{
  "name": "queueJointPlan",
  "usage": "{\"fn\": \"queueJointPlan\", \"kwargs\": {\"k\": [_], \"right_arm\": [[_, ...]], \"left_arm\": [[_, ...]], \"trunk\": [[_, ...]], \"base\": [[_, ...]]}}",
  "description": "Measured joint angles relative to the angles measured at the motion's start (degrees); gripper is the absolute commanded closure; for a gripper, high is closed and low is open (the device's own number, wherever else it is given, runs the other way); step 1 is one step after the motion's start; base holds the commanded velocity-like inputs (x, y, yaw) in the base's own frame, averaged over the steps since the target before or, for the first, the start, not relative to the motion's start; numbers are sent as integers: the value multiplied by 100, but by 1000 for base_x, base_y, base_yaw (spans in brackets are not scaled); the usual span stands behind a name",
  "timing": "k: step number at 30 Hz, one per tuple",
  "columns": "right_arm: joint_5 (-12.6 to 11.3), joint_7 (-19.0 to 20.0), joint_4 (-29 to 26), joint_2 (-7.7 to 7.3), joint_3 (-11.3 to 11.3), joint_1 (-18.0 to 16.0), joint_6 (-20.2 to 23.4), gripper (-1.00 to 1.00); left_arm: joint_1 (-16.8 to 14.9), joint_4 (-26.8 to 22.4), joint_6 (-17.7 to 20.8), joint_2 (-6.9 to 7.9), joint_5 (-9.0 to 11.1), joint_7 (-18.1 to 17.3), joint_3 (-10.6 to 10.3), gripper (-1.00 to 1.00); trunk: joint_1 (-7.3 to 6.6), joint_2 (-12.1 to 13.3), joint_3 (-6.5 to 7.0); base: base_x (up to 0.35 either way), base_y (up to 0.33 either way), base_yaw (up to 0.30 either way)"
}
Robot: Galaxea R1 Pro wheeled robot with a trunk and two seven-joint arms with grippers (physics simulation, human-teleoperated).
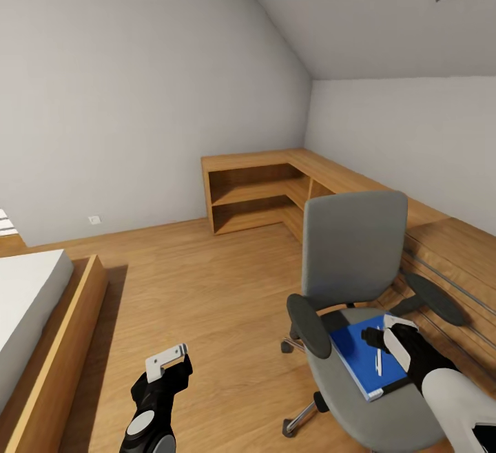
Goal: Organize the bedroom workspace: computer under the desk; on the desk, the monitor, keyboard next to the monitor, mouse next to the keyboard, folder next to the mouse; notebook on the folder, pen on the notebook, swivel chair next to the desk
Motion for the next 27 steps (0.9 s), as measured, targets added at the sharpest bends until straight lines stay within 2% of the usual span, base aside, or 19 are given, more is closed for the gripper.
{"fn": "queueJointPlan", "kwargs": {"k": [9, 15, 23, 27], "right_arm": [[-56, 81, 2, -28, -4, -1, 100, -100], [-56, 87, 2, -30, -4, 4, 107, -100], [-51, 87, 2, -34, -4, 1, 107, -100], [-51, 82, 2, -38, -4, 0, 108, -100]], "left_arm": [[0, 0, 0, 0, 0, 0, -6, -100], [0, 0, 0, 0, 1, 0, -8, -100], [0, 0, 0, 0, 0, 0, -9, -100], [0, -4, 0, 0, 0, 0, -6, -100]], "trunk": [[0, 0, 0], [131, -239, -107], [132, -241, -108], [219, -400, -179]], "base": [[0, 0, 0], [0, 0, 0], [0, 0, 0], [0, 0, 0]]}}
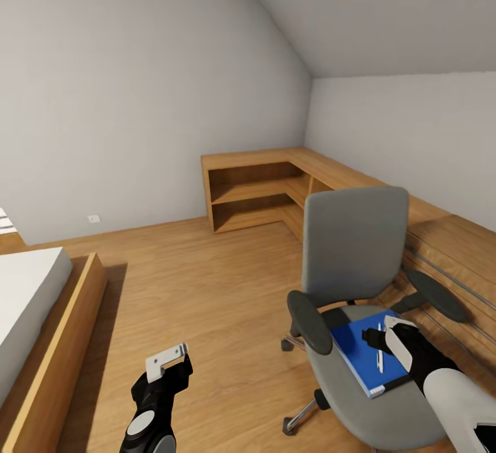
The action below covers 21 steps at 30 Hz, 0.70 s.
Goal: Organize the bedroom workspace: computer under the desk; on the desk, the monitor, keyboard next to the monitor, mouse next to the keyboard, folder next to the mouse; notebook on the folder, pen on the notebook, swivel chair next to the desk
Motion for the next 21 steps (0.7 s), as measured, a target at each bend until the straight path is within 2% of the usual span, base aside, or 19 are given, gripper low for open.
{"fn": "queueJointPlan", "kwargs": {"k": [2, 9, 14, 21], "right_arm": [[0, -1, 0, 0, 0, 2, 0, -100], [0, -3, 4, -21, 0, -2, -2, -100], [0, 0, 7, -26, 2, 2, -6, -100], [0, -9, 8, -22, 6, 2, -8, -100]], "left_arm": [[0, 0, 0, 0, -2, 0, 1, -100], [0, -2, 0, 0, -1, 0, 4, -100], [0, -4, 0, 0, 0, 0, 3, -100], [0, -5, 0, 0, 0, 0, 6, -100]], "trunk": [[44, -80, -36], [45, -82, -36], [154, -281, -126], [154, -282, -126]], "base": [[0, 0, 0], [0, 0, 0], [0, 0, 0], [0, 0, 0]]}}
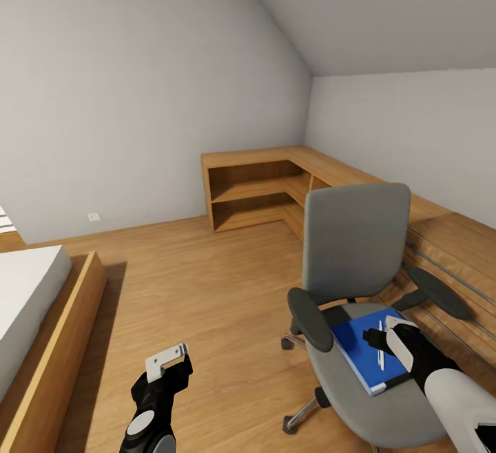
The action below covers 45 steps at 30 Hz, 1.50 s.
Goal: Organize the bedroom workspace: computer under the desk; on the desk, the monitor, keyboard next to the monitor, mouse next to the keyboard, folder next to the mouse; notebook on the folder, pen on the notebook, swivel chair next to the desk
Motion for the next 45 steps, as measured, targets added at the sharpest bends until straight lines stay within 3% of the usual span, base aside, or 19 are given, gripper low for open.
{"fn": "queueJointPlan", "kwargs": {"k": [10, 15, 37, 45], "right_arm": [[4, -2, 3, 1, 1, 0, 4, -100], [1, -3, 7, 3, 1, 0, 3, -100], [2, -11, 0, 3, 2, -1, 0, -100], [6, -11, -3, 3, 2, 0, 0, -100]], "left_arm": [[0, 0, 0, 0, 0, 5, 0, -100], [0, 0, -1, 0, 1, 8, 1, -100], [0, 0, 0, 0, 0, 7, 0, -100], [0, 0, 0, 0, 0, 3, -3, -100]], "trunk": [[0, 0, 0], [109, -199, -89], [110, -201, -90], [176, -321, -144]], "base": [[0, 0, 0], [0, 0, 0], [0, 0, 0], [0, 0, 0]]}}
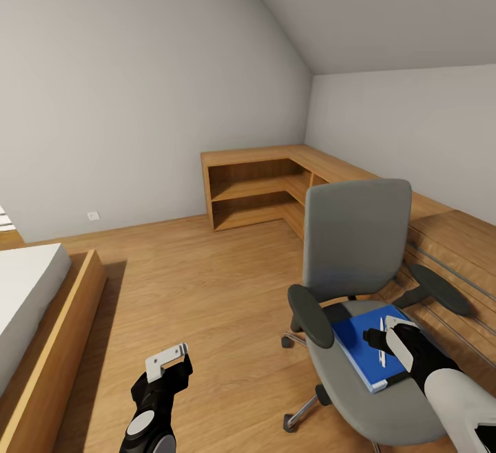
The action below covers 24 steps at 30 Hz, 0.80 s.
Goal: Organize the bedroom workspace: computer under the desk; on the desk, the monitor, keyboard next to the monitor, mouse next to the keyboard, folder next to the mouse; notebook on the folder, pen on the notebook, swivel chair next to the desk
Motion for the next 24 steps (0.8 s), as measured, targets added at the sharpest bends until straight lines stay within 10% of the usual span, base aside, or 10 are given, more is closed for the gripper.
{"fn": "queueJointPlan", "kwargs": {"k": [24], "right_arm": [[3, 3, -6, 0, 0, 1, 0, -100]], "left_arm": [[0, 0, 0, 0, 0, 5, -63, -100]], "trunk": [[88, -160, -72]], "base": [[0, 0, 0]]}}
